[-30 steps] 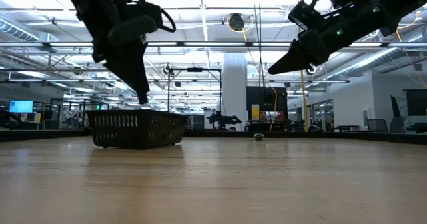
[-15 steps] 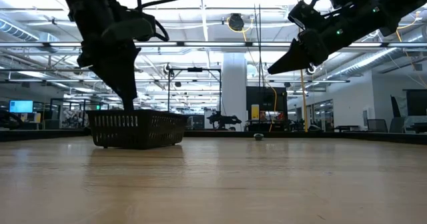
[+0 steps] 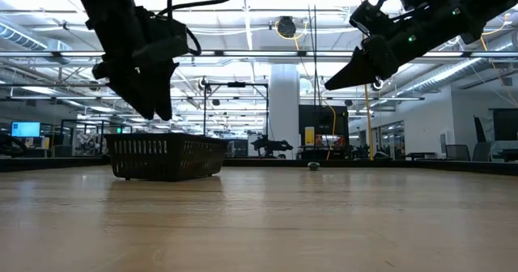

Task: Pick & Place Nail Polish
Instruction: Put the dark green nail polish into the basket

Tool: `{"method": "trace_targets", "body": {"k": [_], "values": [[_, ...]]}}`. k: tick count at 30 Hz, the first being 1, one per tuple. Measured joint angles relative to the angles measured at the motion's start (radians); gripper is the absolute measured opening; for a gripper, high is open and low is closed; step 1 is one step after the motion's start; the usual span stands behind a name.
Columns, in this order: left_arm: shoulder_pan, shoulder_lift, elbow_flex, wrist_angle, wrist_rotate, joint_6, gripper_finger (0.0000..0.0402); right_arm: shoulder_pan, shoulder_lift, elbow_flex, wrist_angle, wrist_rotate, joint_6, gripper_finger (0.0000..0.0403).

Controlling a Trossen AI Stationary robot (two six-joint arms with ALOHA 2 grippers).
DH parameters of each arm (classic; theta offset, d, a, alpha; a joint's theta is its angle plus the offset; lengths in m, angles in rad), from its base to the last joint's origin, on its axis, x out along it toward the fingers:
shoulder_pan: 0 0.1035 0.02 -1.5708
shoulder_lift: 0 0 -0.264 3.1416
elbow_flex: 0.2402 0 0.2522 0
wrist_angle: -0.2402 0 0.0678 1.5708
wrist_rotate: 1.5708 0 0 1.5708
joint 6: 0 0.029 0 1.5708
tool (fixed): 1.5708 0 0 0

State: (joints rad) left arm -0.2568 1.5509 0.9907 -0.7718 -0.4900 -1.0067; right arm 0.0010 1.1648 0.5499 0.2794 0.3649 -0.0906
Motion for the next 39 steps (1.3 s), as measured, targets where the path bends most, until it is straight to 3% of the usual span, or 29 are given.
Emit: {"method": "trace_targets", "body": {"k": [6,11,13,16,20,25,39], "values": [[0.016,0.0,0.0,0.021,-0.068,0.056,0.0277,-0.006,0.001,0.0,0.025,0.007,0.058,0.0198],[0.038,0.0,0.0,0.021,-0.131,0.096,0.0286,-0.065,0.034,0.0,0.039,0.109,0.203,0.0198],[0.052,0.0,0.0,0.022,-0.14,0.126,0.0284,-0.106,0.066,0.0,0.026,0.104,0.244,0.0199],[0.076,0.0,-0.001,0.041,-0.141,0.194,0.028,-0.187,0.128,0.0,0.0,0.046,0.34,0.0199],[0.11,0.0,-0.001,0.099,-0.147,0.249,0.0278,-0.308,0.222,0.008,0.003,-0.111,0.466,0.0199],[0.144,0.0,-0.001,0.159,-0.147,0.323,0.0278,-0.389,0.346,0.08,0.008,-0.159,0.437,0.0199],[0.185,0.0,-0.001,0.188,-0.139,0.358,0.0278,-0.457,0.647,0.307,-0.076,-0.16,0.385,0.0199]]}}
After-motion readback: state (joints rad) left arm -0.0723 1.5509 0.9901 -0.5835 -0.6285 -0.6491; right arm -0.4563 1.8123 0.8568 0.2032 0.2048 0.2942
